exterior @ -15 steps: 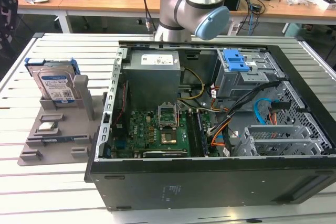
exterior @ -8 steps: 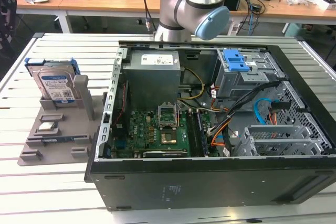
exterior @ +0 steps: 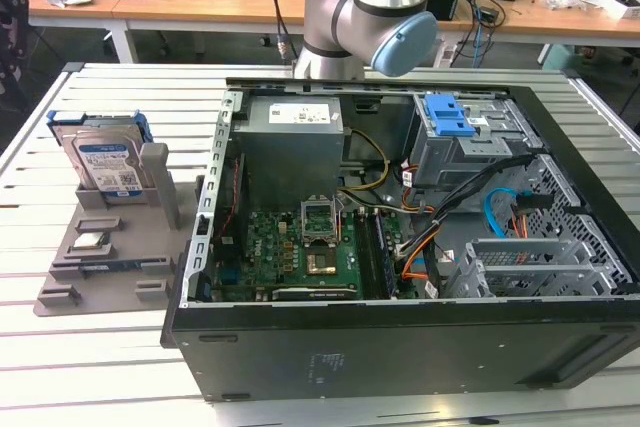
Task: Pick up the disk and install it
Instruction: 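Pick up the disk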
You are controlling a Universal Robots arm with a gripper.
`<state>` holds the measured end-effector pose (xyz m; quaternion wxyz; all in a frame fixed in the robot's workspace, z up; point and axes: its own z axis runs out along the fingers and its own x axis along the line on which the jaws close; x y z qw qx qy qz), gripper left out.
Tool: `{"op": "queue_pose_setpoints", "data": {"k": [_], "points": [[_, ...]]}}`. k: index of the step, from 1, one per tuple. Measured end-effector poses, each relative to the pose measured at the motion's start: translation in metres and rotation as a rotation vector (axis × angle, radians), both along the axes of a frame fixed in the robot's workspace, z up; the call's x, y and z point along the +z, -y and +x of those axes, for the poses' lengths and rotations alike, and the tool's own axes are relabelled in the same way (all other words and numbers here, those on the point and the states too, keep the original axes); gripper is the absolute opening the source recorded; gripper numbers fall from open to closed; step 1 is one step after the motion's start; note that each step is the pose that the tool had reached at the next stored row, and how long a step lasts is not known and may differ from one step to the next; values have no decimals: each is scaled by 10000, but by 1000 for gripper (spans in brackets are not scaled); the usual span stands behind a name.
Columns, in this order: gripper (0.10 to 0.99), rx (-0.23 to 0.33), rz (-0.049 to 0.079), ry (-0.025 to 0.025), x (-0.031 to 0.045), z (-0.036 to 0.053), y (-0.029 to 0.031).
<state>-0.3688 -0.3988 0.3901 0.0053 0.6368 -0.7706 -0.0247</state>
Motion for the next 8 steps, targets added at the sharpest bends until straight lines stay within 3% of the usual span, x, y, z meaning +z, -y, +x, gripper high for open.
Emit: {"op": "queue_pose_setpoints", "data": {"k": [8], "points": [[106,756,0,0,0,0,0]]}}
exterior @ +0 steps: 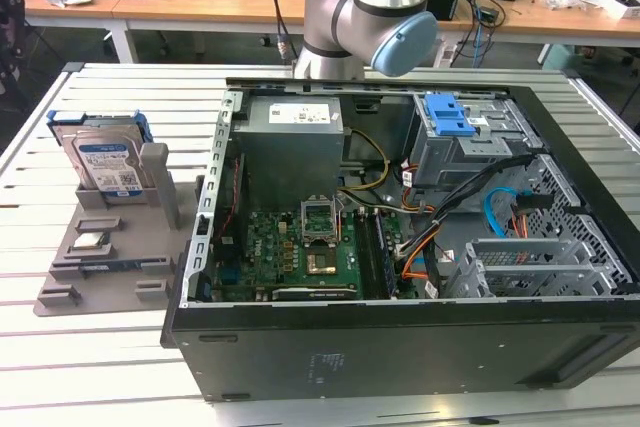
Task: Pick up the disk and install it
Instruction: 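Pick up the disk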
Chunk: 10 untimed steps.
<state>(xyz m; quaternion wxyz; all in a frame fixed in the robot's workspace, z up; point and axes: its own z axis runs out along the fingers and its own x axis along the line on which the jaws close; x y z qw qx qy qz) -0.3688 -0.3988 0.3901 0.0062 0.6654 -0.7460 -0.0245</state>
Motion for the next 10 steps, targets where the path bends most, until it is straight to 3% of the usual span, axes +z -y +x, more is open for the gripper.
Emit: {"op": "queue_pose_setpoints", "data": {"k": [10], "points": [[106,672,0,0,0,0,0]]}}
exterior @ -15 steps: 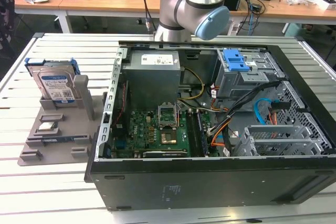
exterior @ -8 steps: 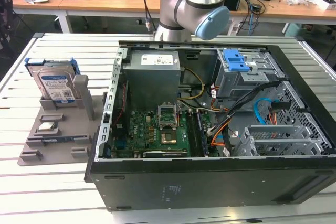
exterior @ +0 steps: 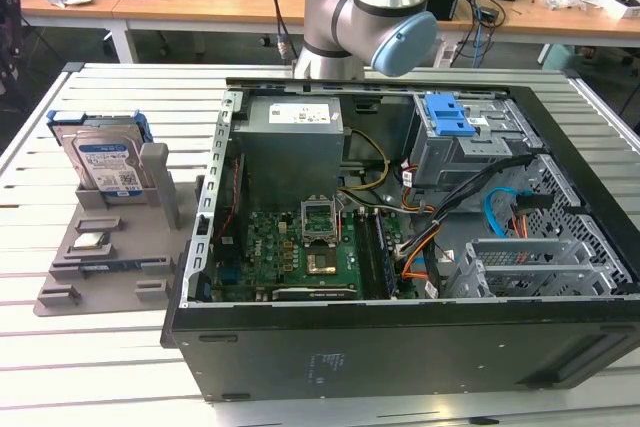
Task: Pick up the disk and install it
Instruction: 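Pick up the disk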
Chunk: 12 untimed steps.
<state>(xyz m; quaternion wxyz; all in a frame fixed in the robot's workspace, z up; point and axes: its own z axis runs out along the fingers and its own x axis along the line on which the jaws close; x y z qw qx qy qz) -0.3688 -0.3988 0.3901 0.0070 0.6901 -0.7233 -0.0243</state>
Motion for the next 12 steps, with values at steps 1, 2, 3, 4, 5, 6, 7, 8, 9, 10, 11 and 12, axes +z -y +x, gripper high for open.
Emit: {"op": "queue_pose_setpoints", "data": {"k": [1,2,3,4,5,6,7,8,9,10,11,12], "points": [[106,71,0,0,0,0,0],[106,118,0,0,0,0,0],[106,179,0,0,0,0,0],[106,223,0,0,0,0,0],[106,310,0,0,0,0,0],[106,387,0,0,0,0,0],[106,436,0,0,0,0,0],[106,490,0,0,0,0,0],[106,544,0,0,0,0,0],[106,597,0,0,0,0,0],[106,654,0,0,0,0,0],[106,707,0,0,0,0,0]]}}
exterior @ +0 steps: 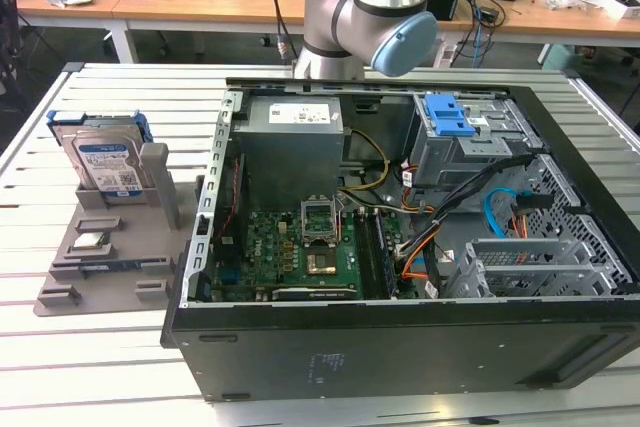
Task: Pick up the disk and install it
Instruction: 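Pick up the disk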
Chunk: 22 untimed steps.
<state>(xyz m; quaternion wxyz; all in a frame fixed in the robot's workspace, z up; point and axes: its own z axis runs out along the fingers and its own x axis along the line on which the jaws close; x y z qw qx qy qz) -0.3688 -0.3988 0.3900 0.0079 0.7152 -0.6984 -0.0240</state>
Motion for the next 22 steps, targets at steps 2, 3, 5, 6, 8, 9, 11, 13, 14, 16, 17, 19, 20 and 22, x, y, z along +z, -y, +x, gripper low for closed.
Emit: {"op": "queue_pose_setpoints", "data": {"k": [2,3,5,6,8,9,11,13,14,16,17,19,20,22], "points": [[106,125,1,1,-1,0,0],[106,213,0,-1,0,0,0],[106,298,1,0,0,0,0],[106,304,0,-1,0,0,0],[106,305,0,0,0,0,0],[106,306,0,0,0,0,0],[106,-136,-3,0,-1,0,-1],[106,-669,-4,0,-2,0,0],[106,-822,-4,-1,-2,0,0],[106,-1306,-5,0,-4,0,0],[106,-1398,-5,-1,-4,0,0],[106,-1454,-4,0,-4,0,0],[106,-1456,-4,-1,-4,0,0],[106,-1461,-5,-1,-4,0,0]]}}
